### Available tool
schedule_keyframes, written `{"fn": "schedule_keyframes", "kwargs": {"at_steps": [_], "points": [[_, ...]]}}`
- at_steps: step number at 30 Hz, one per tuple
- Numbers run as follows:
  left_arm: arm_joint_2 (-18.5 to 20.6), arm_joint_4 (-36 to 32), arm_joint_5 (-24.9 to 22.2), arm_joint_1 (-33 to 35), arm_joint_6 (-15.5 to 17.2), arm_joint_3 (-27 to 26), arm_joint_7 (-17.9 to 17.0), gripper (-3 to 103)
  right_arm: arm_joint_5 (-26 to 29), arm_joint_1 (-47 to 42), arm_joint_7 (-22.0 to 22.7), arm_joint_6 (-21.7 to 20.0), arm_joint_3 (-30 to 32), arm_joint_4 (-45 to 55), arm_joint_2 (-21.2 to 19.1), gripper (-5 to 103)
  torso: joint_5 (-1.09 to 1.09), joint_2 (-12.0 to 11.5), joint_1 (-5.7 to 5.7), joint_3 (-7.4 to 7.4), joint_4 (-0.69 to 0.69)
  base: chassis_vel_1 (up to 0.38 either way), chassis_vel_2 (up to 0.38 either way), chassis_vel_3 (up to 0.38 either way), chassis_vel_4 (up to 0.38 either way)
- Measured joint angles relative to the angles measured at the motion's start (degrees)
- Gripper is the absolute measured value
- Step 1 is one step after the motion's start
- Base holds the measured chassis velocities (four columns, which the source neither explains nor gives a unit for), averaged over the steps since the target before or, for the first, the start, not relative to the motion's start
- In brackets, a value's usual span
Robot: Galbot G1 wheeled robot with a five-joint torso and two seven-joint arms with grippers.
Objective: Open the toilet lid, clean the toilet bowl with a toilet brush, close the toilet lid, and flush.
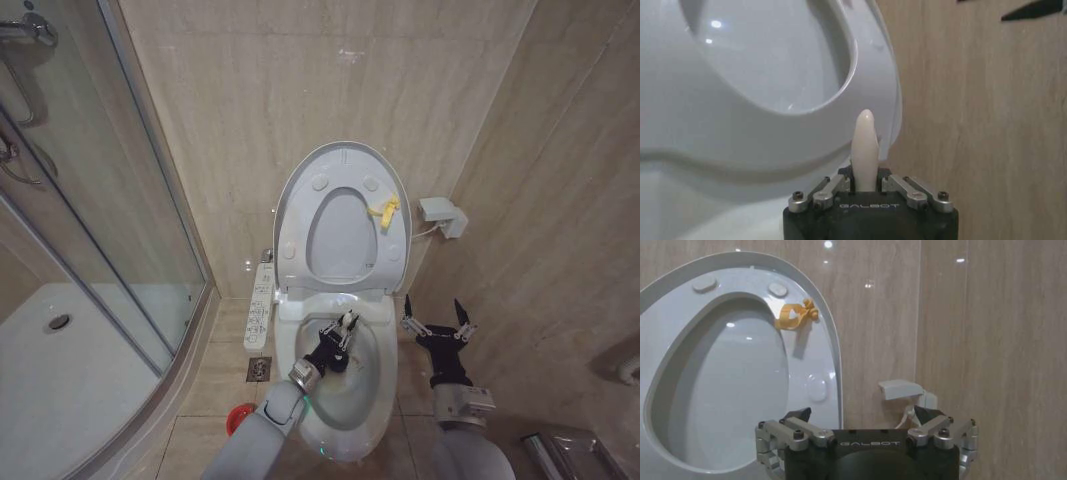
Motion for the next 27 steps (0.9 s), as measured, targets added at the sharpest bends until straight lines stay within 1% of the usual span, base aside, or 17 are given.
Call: {"fn": "schedule_keyframes", "kwargs": {"at_steps": [3, 8, 12, 13, 15, 17, 23, 26, 27], "points": [[-1.12, -3.03, -0.07, 0.06, 0.00, 1.02, -0.30, 20, 0.00, 0.00, 0.00, 0.00, 0.00, 0.00, 0.00, 100, 0.00, 0.00, 0.00, 0.00, -0.01, 0.000, 0.000, 0.000, 0.000], [-2.47, -2.81, 0.14, -0.06, -0.09, 1.95, -0.26, 20, 0.00, 0.00, 0.00, 0.00, 0.00, 0.00, 0.00, 100, 0.00, 0.00, 0.00, 0.00, 0.00, 0.000, 0.000, 0.000, 0.000], [-2.98, 2.04, 0.23, -0.69, -0.25, 1.67, 0.15, 20, 0.00, 0.00, 0.00, 0.00, 0.00, 0.00, 0.00, 100, 0.01, 0.00, 0.00, -0.01, 0.02, 0.000, 0.000, 0.000, 0.000], [-2.98, 2.04, 0.23, -0.69, -0.25, 1.67, 0.15, 20, 0.00, 0.00, 0.00, 0.00, 0.00, 0.00, 0.00, 100, 0.01, 0.00, 0.00, -0.01, 0.02, 0.000, 0.000, 0.000, 0.000], [-2.99, 4.85, 0.93, -1.57, -0.69, 0.97, 0.19, 20, 0.00, 0.00, 0.00, 0.00, 0.00, 0.00, 0.00, 100, 0.00, 0.00, 0.00, -0.01, 0.02, 0.000, 0.000, 0.000, 0.000], [-2.98, 5.22, 1.15, -1.91, -0.68, 0.70, 0.13, 20, 0.00, 0.00, 0.00, 0.00, 0.00, 0.00, 0.00, 100, 0.03, 0.00, 0.00, 0.00, 0.03, 0.000, 0.000, 0.000, 0.000], [-3.14, 1.33, 1.03, -2.70, -0.78, 1.63, -0.03, 20, 0.00, 0.00, 0.00, 0.00, 0.00, 0.00, 0.00, 100, 0.01, 0.00, 0.00, 0.00, 0.00, 0.000, 0.000, 0.000, 0.000], [-3.56, 0.94, 0.65, -2.75, -1.16, 2.37, 0.12, 20, 0.00, 0.00, 0.00, 0.00, 0.00, 0.00, 0.00, 100, 0.00, 0.00, 0.00, 0.00, 0.00, 0.000, 0.000, 0.000, 0.000], [-3.80, 1.81, 0.52, -2.90, -1.36, 2.51, 0.37, 20, 0.00, 0.00, 0.00, 0.00, 0.00, 0.00, 0.00, 100, 0.00, 0.00, 0.00, -0.01, -0.01, 0.000, 0.000, 0.000, 0.000]]}}
